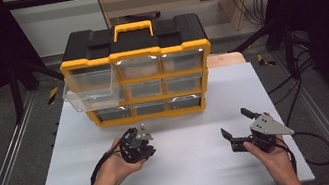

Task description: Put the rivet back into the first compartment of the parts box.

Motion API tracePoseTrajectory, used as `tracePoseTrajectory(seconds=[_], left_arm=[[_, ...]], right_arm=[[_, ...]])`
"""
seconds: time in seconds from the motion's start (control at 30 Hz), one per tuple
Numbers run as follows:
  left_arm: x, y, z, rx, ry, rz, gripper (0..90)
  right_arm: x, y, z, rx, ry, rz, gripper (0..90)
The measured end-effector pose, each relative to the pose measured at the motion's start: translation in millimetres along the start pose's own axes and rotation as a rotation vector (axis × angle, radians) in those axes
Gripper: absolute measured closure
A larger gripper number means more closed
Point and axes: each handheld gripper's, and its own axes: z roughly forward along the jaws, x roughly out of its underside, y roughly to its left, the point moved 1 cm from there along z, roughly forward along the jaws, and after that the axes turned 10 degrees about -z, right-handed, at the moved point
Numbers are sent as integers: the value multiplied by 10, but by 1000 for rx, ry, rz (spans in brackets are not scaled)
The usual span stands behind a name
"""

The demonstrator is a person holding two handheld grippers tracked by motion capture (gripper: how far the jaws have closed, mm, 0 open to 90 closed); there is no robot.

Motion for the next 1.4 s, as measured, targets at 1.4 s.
tracePoseTrajectory(seconds=[1.4], left_arm=[[-819,-59,-1424,-120,-235,65,821]], right_arm=[[-2,-2,-4,3,-4,-3,51]])
